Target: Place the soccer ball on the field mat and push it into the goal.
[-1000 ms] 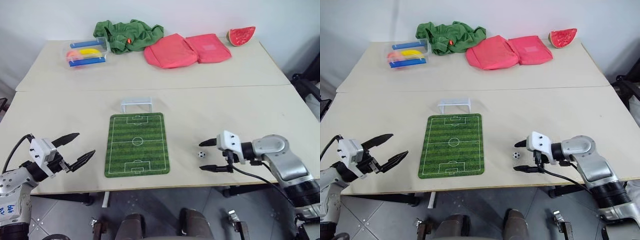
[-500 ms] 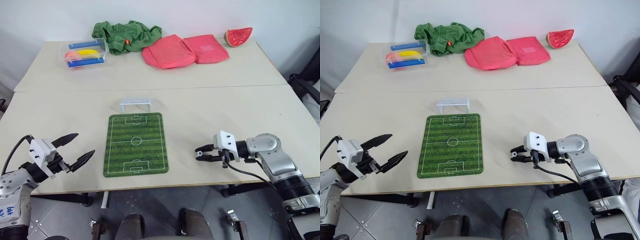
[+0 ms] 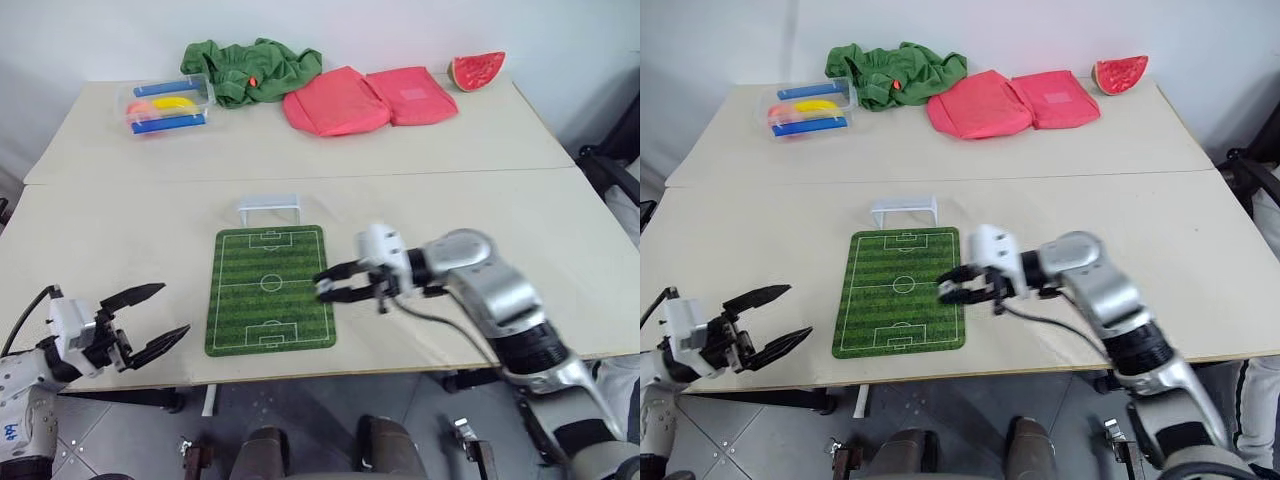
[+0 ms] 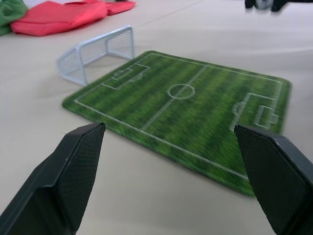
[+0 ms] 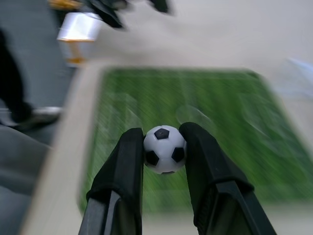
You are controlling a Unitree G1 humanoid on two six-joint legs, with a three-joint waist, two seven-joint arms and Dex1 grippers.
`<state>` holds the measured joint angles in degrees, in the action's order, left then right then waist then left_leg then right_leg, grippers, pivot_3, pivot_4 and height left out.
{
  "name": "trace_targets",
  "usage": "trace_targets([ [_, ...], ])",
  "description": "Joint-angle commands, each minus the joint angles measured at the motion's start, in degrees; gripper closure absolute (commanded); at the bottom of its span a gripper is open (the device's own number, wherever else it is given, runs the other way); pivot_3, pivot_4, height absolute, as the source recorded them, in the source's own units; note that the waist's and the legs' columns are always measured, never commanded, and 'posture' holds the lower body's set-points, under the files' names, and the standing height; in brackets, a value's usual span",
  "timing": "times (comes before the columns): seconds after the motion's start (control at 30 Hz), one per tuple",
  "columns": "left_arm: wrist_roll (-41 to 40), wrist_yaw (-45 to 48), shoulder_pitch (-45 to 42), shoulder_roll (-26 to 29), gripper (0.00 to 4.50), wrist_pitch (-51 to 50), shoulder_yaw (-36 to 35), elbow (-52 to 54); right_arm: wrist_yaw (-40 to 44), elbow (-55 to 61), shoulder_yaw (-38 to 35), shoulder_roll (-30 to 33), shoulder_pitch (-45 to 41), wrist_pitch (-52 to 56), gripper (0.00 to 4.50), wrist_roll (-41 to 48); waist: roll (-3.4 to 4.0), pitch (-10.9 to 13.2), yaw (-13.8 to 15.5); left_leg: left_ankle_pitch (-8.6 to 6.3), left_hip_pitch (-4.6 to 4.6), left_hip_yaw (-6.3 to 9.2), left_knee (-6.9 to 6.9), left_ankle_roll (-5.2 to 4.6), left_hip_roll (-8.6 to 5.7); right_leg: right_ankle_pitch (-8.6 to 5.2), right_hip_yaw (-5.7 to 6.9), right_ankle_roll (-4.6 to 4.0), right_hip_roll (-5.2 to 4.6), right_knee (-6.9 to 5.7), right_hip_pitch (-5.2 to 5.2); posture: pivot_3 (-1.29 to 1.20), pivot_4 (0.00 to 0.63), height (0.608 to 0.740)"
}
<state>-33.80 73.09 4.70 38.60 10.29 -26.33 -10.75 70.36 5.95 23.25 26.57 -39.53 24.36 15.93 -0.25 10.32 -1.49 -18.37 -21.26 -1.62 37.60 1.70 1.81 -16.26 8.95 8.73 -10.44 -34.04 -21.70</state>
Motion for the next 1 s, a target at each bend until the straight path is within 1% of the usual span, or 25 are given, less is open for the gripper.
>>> trace_targets([
  [0.03,-2.65,3.47,2.29,0.44,0.0,0.81,-2.33,0.24,-1.94,-0.38,4.2,-3.78,-2.11,-0.32,3.65,-3.22,0.0,0.0,0.05,-0.02,-0.02,0.0,0.02,-0.02,0.0,0.0,0.01,0.0,0.0,0.0,-0.01,0.0,0.15,0.74],
  [0.1,-3.36,4.92,4.04,0.26,0.0,0.85,-2.93,0.81,-2.9,-2.58,7.32,-7.35,-3.25,-1.29,3.65,-5.38,0.0,0.0,-0.02,-0.04,-0.02,-0.02,0.03,-0.03,-0.01,0.0,0.0,0.0,0.0,0.0,-0.02,0.0,0.15,0.74],
  [0.13,-4.67,7.29,4.99,0.25,0.0,0.77,-3.21,1.06,-3.6,-3.77,8.48,-9.36,-3.77,-1.57,3.65,-6.19,-0.01,-0.01,-0.12,-0.04,-0.02,-0.03,0.03,-0.03,-0.01,0.0,0.0,0.0,0.0,-0.01,-0.03,0.0,0.15,0.74],
  [0.2,-5.85,9.45,6.19,0.17,0.0,0.89,-3.63,1.45,-4.68,-5.8,9.89,-11.99,-4.32,-2.22,3.65,-7.73,-0.01,-0.01,-0.19,-0.05,-0.01,-0.05,0.01,-0.01,0.01,0.0,0.0,-0.01,0.01,-0.05,-0.09,0.0,0.15,0.74],
  [0.3,-5.72,9.55,6.96,0.13,0.0,1.52,-4.57,1.28,-5.29,-7.93,11.31,-13.84,-4.13,-3.31,3.65,-9.47,-0.01,-0.01,-0.17,-0.05,-0.02,-0.13,0.0,-0.01,0.02,-0.01,-0.05,-0.02,0.01,-0.11,-0.19,0.0,0.15,0.74],
  [0.4,-5.87,10.69,7.54,0.44,0.0,1.91,-5.46,0.58,-4.92,-9.54,11.99,-14.49,-3.5,-4.29,3.65,-10.1,-0.04,-0.02,-0.13,-0.05,-0.02,-0.15,0.01,-0.01,0.02,-0.01,-0.06,-0.02,0.0,-0.11,-0.19,0.0,0.15,0.74],
  [0.57,-5.31,9.61,7.33,0.0,0.0,2.53,-6.45,0.25,-4.9,-12.97,11.75,-15.44,-3.04,-6.01,3.65,-10.64,-0.03,-0.02,-0.25,-0.05,-0.01,-0.18,0.0,-0.01,0.03,-0.01,-0.08,-0.03,0.01,-0.14,-0.23,0.0,0.15,0.74],
  [0.83,-5.17,8.15,6.33,-0.66,0.0,2.93,-5.55,0.71,-4.21,-17.35,11.19,-15.53,-1.96,-9.19,3.65,-11.59,-0.04,-0.02,-0.28,-0.05,-0.01,-0.35,-0.03,-0.01,0.03,-0.01,-0.27,-0.03,0.01,-0.22,-0.38,0.0,0.15,0.74],
  [1.0,-5.11,7.59,5.36,-0.97,0.0,2.56,-5.05,1.04,-4.35,-19.08,10.27,-16.35,-2.4,-10.26,3.65,-11.62,-0.06,-0.04,-0.3,-0.05,-0.01,-0.61,-0.02,-0.01,0.03,-0.01,-0.49,-0.03,0.0,-0.49,-0.66,0.0,0.15,0.74],
])
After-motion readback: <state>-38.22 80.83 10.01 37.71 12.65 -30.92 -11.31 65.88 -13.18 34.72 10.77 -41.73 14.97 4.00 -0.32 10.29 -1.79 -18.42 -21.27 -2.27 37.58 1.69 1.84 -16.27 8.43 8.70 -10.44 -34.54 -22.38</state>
